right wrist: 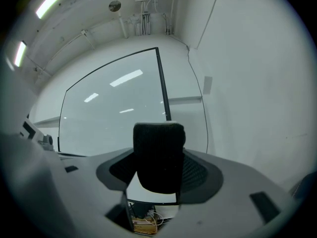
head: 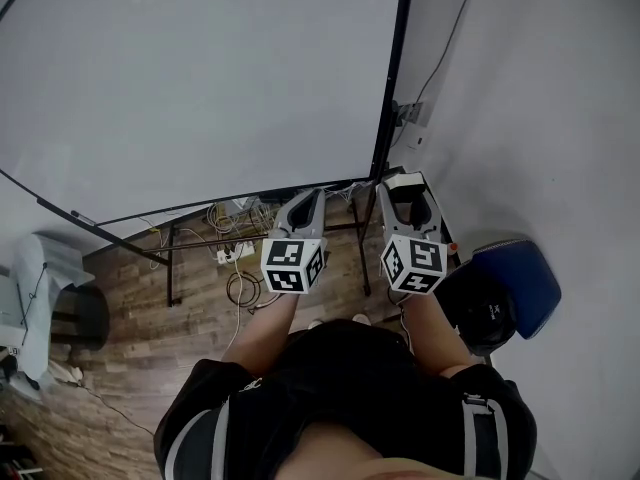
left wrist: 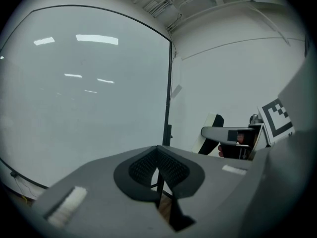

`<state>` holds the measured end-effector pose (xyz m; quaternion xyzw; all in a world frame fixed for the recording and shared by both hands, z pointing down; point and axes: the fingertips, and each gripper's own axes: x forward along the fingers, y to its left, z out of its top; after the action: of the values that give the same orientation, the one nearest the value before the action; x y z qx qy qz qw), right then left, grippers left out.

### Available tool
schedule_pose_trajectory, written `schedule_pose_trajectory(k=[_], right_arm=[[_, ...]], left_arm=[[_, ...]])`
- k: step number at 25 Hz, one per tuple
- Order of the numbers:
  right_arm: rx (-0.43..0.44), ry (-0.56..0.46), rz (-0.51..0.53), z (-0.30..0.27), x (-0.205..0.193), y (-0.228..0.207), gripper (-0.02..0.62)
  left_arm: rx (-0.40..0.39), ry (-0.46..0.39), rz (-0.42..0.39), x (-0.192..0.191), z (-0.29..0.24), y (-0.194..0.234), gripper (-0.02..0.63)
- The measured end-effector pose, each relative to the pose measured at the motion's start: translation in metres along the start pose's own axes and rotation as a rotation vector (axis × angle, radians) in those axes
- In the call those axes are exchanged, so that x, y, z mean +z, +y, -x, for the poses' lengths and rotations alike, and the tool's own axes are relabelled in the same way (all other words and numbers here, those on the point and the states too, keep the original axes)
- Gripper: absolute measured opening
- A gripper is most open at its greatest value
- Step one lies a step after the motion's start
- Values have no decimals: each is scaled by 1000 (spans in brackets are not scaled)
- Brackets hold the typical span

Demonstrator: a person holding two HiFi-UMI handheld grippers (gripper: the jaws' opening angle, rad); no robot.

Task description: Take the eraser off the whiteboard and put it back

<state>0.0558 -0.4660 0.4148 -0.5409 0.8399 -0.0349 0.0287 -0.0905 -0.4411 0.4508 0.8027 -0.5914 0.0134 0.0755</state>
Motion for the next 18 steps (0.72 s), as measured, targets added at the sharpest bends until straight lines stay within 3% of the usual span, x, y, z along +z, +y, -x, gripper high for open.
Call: schedule_pose_trajectory(k=[10, 18], right_arm=[[69, 10, 11, -11, -1, 26, 255], [209, 27, 26, -37, -5, 80, 255]], left_arm=[[49, -1, 14, -2, 13, 17, 9], [160, -12, 30, -1, 38, 55, 9]])
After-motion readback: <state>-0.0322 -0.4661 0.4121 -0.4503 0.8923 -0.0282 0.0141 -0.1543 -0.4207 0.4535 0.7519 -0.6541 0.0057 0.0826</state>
